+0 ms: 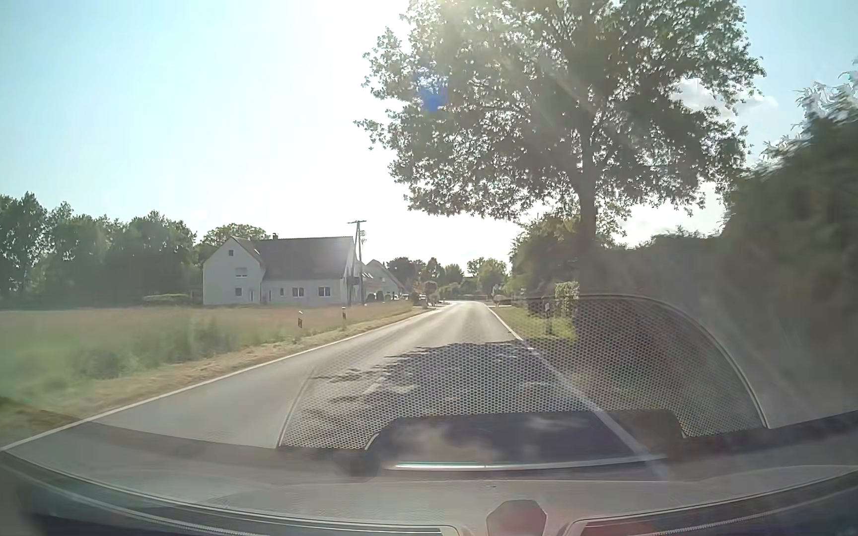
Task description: Follow the waypoints while adhering to traffic rules and regulations
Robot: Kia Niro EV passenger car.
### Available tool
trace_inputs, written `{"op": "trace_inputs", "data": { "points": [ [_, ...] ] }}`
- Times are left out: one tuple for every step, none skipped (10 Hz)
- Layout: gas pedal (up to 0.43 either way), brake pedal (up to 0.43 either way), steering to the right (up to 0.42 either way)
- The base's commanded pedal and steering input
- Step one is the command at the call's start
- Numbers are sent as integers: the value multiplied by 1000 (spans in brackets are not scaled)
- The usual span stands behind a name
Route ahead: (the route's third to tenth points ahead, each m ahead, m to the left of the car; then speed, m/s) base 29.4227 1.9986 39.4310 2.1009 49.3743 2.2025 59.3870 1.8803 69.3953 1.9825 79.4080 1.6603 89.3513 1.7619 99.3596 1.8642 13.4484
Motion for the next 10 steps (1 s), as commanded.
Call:
{"op": "trace_inputs", "data": {
  "points": [
    [220, 6, 0],
    [177, 6, 1],
    [177, 6, 5],
    [177, 6, 8],
    [177, 6, 9],
    [177, 6, 7],
    [177, 6, 7],
    [177, 6, 7],
    [177, 6, 5],
    [177, 6, 4]
  ]
}}
